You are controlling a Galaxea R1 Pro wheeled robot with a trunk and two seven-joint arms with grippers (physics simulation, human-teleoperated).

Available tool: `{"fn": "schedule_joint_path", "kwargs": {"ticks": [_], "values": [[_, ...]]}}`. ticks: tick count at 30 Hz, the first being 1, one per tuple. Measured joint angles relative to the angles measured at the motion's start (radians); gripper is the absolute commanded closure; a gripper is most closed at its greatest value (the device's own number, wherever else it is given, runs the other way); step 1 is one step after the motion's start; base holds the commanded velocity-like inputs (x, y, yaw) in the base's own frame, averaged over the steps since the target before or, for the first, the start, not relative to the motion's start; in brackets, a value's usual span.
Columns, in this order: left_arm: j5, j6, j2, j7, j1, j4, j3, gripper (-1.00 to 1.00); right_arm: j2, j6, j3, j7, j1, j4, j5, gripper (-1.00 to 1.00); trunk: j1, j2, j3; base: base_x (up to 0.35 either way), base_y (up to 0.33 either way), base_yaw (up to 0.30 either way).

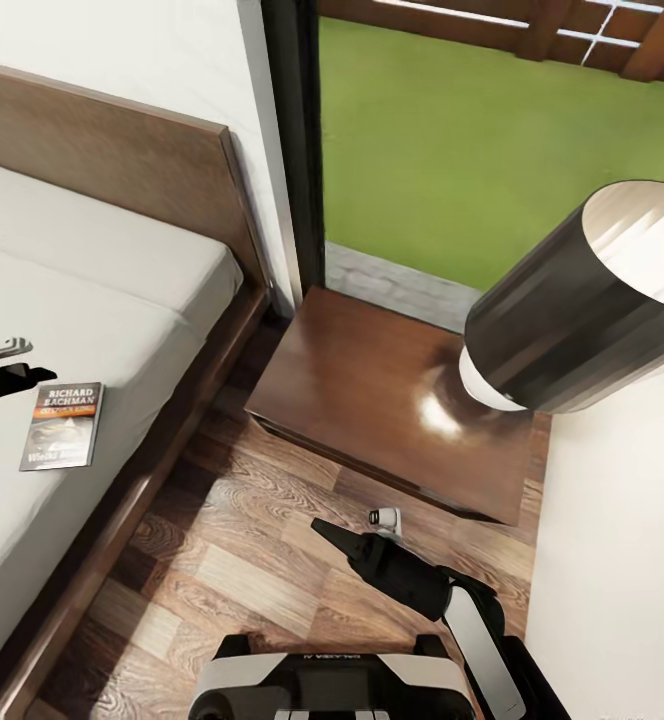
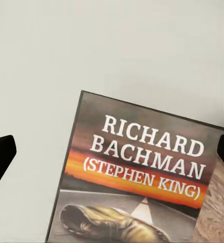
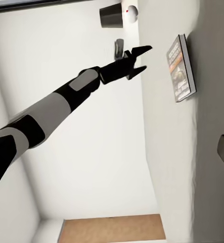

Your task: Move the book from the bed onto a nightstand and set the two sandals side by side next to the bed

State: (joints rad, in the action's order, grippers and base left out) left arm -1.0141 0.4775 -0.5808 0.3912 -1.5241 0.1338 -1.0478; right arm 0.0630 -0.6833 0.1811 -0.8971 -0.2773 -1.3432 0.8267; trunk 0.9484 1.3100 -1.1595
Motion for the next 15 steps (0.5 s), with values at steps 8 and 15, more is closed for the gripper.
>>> {"fn": "schedule_joint_path", "kwargs": {"ticks": [8,15], "values": [[0.056,0.001,-0.035,0.098,0.0,0.001,-0.006,-1.0,0.001,0.001,0.002,0.001,0.0,0.002,-0.002,-1.0,0.0,0.0,0.0,0.0,0.0,0.0],[0.064,0.005,-0.049,0.138,0.0,0.0,-0.007,-1.0,0.002,0.001,0.003,0.002,0.0,0.004,-0.006,-1.0,0.0,0.0,0.0,0.0,0.0,0.0]]}}
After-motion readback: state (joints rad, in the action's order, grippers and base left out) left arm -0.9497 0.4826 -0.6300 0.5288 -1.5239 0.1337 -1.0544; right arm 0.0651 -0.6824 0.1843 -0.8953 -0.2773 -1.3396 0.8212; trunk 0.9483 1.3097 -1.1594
